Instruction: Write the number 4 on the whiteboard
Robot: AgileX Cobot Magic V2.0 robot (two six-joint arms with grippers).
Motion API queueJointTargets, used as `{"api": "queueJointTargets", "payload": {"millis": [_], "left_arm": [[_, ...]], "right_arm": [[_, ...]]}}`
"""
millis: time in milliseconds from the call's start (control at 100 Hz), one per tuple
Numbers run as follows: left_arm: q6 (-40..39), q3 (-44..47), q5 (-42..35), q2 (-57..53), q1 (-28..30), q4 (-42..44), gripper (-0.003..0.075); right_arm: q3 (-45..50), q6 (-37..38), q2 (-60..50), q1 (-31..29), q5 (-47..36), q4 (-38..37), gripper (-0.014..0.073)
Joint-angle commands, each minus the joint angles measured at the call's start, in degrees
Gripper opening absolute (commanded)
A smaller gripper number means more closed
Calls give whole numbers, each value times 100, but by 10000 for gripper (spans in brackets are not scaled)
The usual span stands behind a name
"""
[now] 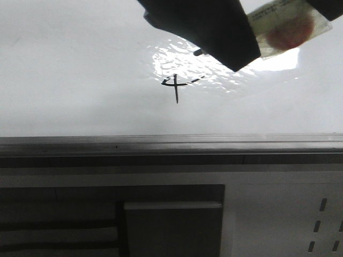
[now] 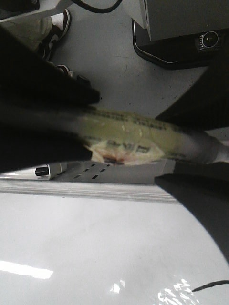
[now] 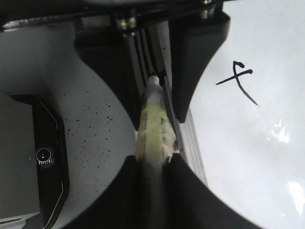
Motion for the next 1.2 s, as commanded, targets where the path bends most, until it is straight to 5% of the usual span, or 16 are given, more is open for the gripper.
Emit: {"api": "queueJointTargets", "payload": {"millis": [0,260,440,550,670,840,1010,1190], "left_arm": [[0,-179,-272,-177,-33,-198,103],[0,-179,-283,-177,-33,-198,-20],[0,-179,-289,-189,-33,-187,-20],[-162,-179,-278,-281,-33,100,-20],[-1166,-179,-278,-504,-21,1040,-20],[-3602,-165,112,-960,356,2485,-20],[-5344,430,510,-1578,1158,3388,-20],[-6010,1466,-13,-2264,2130,3542,-20]], "right_arm": [[-195,-70,-87,20,-178,202,37],[-195,-70,-87,20,-132,202,58],[-210,-18,-103,20,-80,202,302],[-377,226,-142,-27,16,24,344],[-682,1145,-348,-138,107,-669,344],[-739,2501,-811,-310,80,-1545,344],[-739,2622,-1037,-345,165,-1567,344],[-739,2622,-1037,-345,165,-1567,344]]}}
